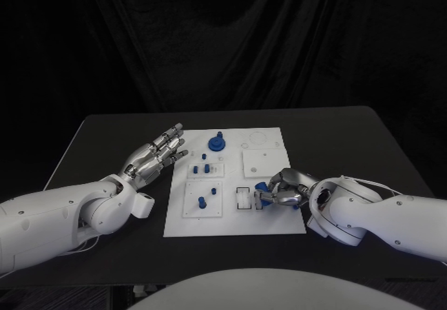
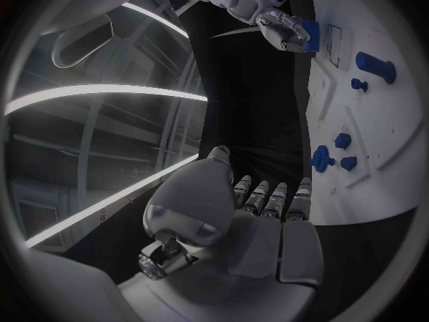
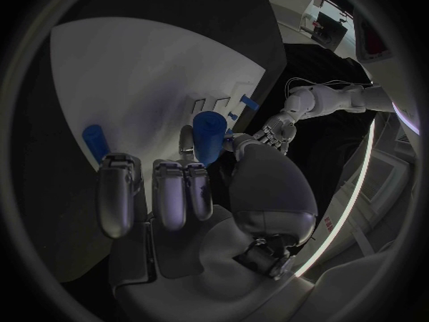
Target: Assemble the parts on the task board
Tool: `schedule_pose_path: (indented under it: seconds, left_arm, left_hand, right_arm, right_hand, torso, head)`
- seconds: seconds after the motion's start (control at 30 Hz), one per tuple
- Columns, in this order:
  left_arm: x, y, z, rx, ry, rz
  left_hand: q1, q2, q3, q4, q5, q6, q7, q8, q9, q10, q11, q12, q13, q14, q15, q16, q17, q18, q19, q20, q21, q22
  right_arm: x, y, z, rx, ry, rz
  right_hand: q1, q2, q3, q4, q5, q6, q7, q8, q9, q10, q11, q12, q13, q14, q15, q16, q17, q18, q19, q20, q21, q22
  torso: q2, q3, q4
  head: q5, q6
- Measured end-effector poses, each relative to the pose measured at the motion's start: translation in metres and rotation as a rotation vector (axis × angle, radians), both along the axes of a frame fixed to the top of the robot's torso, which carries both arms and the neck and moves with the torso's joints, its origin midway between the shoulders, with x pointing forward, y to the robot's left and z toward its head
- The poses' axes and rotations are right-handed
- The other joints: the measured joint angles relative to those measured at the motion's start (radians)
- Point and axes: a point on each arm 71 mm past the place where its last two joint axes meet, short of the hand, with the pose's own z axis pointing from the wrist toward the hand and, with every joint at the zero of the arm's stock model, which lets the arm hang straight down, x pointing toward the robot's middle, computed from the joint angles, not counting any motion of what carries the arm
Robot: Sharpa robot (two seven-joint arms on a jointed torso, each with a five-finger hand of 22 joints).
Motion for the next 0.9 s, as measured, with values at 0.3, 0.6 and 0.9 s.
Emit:
schedule_pose_path:
  seconds: [0.3,0.6,0.9]
  left_arm:
    - [0.000,-0.002,0.000,-0.003,0.001,-0.006]
    - [0.000,-0.002,-0.002,-0.004,0.005,-0.007]
    - [-0.003,-0.002,-0.005,-0.007,0.013,-0.011]
  left_hand:
    - [0.004,-0.004,0.003,0.003,0.000,0.002,0.010,0.000,0.001,0.000,0.007,0.000,0.000,-0.001,0.006,0.000,0.000,0.000,0.004,0.004,0.000,0.001]
    - [0.004,-0.004,0.006,0.000,0.000,0.006,0.013,0.000,0.001,0.000,0.007,0.000,0.000,-0.004,0.011,0.000,0.000,0.000,0.004,0.004,0.004,0.001]
    - [0.008,0.000,0.014,0.000,0.004,0.014,0.029,0.000,0.003,0.009,0.016,0.000,0.002,0.000,0.014,0.000,-0.001,0.000,0.003,0.004,0.004,0.000]
  right_arm:
    - [0.003,0.014,-0.001,0.002,-0.006,0.027]
    - [0.004,0.022,-0.002,-0.003,-0.016,0.049]
    - [0.005,0.030,-0.002,-0.007,-0.019,0.070]
  right_hand:
    - [-0.008,-0.003,0.025,-0.025,-0.022,-0.006,0.000,-0.021,-0.011,-0.004,0.004,0.000,0.000,0.000,0.000,-0.008,0.000,0.000,0.000,0.000,-0.015,0.000]
    - [-0.023,0.004,0.063,-0.063,-0.083,-0.017,0.003,-0.047,-0.029,-0.007,0.009,0.000,0.000,0.000,0.008,-0.014,0.000,0.000,0.000,0.000,-0.027,0.000]
    - [-0.042,0.008,0.096,-0.097,-0.151,-0.017,0.007,-0.068,-0.043,-0.004,0.011,0.000,0.000,0.000,0.015,-0.023,0.000,0.000,-0.004,0.004,-0.049,0.000]
  torso:
    - [0.001,-0.0003,0.0006]
    - [0.001,-0.0003,0.0008]
    - [0.001,-0.0002,0.0004]
  head:
    - [0.001,0.000]
    - [0.008,0.000]
    - [0.009,0.000]
